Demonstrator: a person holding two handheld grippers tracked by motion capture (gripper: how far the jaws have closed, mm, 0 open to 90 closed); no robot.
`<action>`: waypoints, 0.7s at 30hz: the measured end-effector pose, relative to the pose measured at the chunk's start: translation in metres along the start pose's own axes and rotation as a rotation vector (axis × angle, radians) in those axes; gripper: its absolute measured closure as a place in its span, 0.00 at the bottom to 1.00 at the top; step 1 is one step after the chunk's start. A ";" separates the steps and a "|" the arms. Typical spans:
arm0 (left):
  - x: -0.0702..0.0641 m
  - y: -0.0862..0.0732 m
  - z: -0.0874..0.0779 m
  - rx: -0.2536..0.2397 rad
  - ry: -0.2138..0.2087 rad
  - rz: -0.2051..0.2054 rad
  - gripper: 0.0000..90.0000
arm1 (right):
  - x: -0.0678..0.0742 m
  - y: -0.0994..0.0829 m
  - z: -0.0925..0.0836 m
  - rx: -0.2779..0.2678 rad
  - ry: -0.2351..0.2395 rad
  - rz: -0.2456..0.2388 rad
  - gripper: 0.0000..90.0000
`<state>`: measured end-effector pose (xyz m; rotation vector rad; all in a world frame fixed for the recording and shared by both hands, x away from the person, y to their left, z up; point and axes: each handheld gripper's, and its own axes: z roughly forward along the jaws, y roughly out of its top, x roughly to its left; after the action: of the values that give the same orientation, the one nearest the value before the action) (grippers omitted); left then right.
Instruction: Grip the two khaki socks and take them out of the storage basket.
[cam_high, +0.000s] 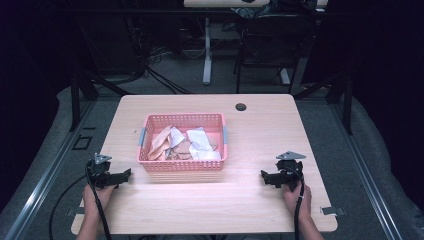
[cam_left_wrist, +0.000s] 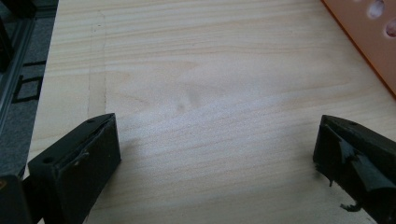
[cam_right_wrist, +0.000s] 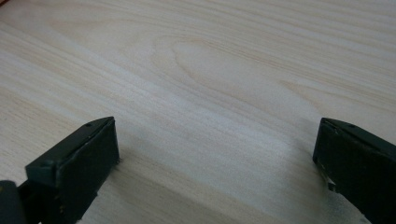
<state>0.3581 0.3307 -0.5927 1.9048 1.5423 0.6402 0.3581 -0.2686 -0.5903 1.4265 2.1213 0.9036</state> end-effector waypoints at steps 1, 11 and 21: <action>0.000 0.000 0.000 0.000 0.000 0.000 0.01 | 0.000 0.000 0.000 0.000 0.000 0.000 0.00; 0.000 0.000 0.000 -0.002 0.001 -0.002 0.01 | 0.000 0.000 0.000 0.006 0.000 -0.006 0.00; -0.001 0.000 0.000 -0.003 0.002 -0.002 0.01 | 0.000 0.000 0.000 0.004 0.006 -0.003 0.00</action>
<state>0.3572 0.3297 -0.5926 1.9013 1.5432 0.6432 0.3581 -0.2687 -0.5902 1.4234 2.1299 0.9040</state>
